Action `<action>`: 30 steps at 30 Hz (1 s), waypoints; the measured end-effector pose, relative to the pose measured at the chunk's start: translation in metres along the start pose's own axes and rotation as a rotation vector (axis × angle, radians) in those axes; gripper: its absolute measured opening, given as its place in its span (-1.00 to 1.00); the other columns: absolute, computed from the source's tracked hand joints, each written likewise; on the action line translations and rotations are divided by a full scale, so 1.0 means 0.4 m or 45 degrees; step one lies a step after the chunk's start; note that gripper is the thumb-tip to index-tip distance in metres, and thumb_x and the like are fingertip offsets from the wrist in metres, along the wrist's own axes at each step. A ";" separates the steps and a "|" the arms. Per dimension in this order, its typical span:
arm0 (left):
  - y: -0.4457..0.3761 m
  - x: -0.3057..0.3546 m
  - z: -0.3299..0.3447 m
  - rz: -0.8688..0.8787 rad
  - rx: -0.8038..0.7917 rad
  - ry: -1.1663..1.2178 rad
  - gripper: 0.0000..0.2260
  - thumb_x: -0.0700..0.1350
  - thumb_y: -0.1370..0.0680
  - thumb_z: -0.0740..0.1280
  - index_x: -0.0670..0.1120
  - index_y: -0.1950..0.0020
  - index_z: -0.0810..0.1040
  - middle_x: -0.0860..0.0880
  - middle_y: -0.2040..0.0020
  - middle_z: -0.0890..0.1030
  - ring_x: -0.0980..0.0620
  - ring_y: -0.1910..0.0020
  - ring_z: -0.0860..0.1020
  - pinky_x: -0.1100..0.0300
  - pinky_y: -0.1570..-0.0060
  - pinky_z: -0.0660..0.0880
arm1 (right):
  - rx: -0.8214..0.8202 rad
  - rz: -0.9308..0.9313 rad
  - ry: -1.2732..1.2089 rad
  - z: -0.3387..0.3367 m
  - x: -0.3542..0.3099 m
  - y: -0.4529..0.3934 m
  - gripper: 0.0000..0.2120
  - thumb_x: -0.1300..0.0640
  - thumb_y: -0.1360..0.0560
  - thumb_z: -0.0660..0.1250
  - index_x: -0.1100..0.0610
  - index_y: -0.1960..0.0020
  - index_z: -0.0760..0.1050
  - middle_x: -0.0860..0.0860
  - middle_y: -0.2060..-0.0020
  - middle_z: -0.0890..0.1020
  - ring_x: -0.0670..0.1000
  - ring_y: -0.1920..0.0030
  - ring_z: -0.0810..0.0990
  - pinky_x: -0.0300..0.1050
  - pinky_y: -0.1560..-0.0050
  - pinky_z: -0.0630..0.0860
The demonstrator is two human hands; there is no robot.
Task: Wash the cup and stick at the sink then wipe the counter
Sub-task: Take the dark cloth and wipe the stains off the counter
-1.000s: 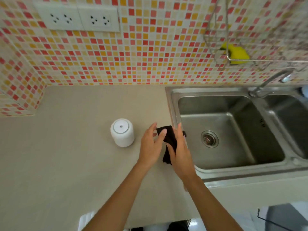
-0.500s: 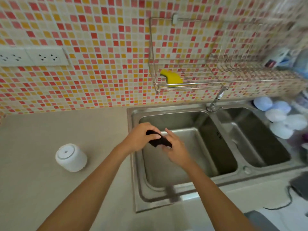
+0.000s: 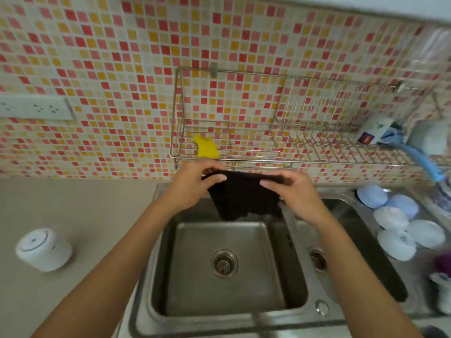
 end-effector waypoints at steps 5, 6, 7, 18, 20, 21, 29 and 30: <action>-0.190 0.065 -0.042 0.029 0.112 0.078 -0.86 -0.08 -0.54 0.37 -0.05 -0.08 0.61 0.10 0.06 0.61 0.24 0.09 0.53 0.49 0.11 0.40 | 0.143 0.054 -0.247 -0.095 -0.056 -0.161 -0.91 0.16 -0.48 0.42 0.05 0.02 0.64 0.00 0.10 0.72 -0.01 0.04 0.68 -0.19 0.14 0.59; -0.231 0.064 -0.043 0.003 0.118 0.098 -0.86 -0.09 -0.53 0.38 -0.06 -0.07 0.61 0.09 0.07 0.61 0.26 0.11 0.52 0.52 0.14 0.40 | 0.158 0.087 -0.276 -0.104 -0.050 -0.200 -0.88 0.14 -0.48 0.41 0.07 -0.01 0.63 0.01 0.07 0.72 0.00 0.03 0.68 -0.14 0.10 0.61; -0.270 0.056 -0.040 -0.032 0.115 0.119 -0.86 -0.10 -0.52 0.39 -0.09 -0.05 0.61 0.07 0.08 0.61 0.26 0.13 0.51 0.52 0.16 0.39 | 0.163 0.126 -0.287 -0.110 -0.044 -0.235 -0.85 0.12 -0.49 0.41 0.09 -0.05 0.63 0.03 0.05 0.71 0.00 0.03 0.69 -0.09 0.05 0.62; -0.479 -0.105 0.044 -0.301 -0.106 -0.036 -0.84 -0.21 -0.47 0.45 -0.22 -0.01 0.66 -0.10 0.10 0.64 0.17 0.23 0.50 0.55 0.30 0.35 | 0.085 0.418 0.175 -0.068 0.117 -0.491 -0.86 0.04 -0.48 0.42 0.11 0.17 0.60 0.07 0.23 0.65 0.05 0.23 0.62 -0.16 0.32 0.53; -0.489 -0.127 0.053 -0.354 -0.110 -0.105 -0.84 -0.16 -0.47 0.46 -0.22 0.02 0.66 -0.13 0.04 0.66 0.06 0.13 0.54 0.49 0.21 0.38 | 0.055 0.422 0.390 -0.059 0.125 -0.499 -0.76 0.02 -0.48 0.41 0.18 0.22 0.53 0.06 0.30 0.59 0.06 0.25 0.57 -0.14 0.35 0.44; -0.492 -0.135 0.052 -0.385 -0.066 -0.193 -0.83 -0.11 -0.48 0.45 -0.19 0.02 0.66 -0.13 0.01 0.64 0.00 0.04 0.55 0.35 0.09 0.43 | 0.066 0.387 0.541 -0.054 0.120 -0.495 -0.72 0.02 -0.48 0.40 0.19 0.26 0.47 0.05 0.32 0.53 0.07 0.24 0.55 -0.14 0.35 0.37; -0.373 -0.148 0.024 -0.894 -0.231 -0.878 -0.16 0.41 -0.40 0.26 -0.11 -0.48 0.19 -0.26 -0.50 0.12 -0.29 -0.45 0.19 -0.11 -0.35 0.28 | -0.271 0.131 0.818 0.039 0.086 -0.422 -0.57 0.05 -0.54 0.34 0.08 -0.38 0.43 0.06 -0.39 0.42 0.09 -0.33 0.43 -0.12 -0.27 0.34; -0.362 -0.156 0.028 -0.893 -0.238 -0.821 -0.19 0.36 -0.42 0.29 -0.12 -0.47 0.20 -0.27 -0.48 0.16 -0.28 -0.42 0.26 -0.10 -0.31 0.32 | -0.352 0.142 0.838 0.042 0.086 -0.426 -0.57 0.05 -0.55 0.32 0.07 -0.39 0.42 0.06 -0.42 0.39 0.10 -0.35 0.41 -0.12 -0.29 0.32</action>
Point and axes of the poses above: each hand's wrist, its own y-axis away from the middle knuckle, its own z-axis out of the palm, x = y × z, the point moved 1 cm from there along -y, towards the middle knuckle
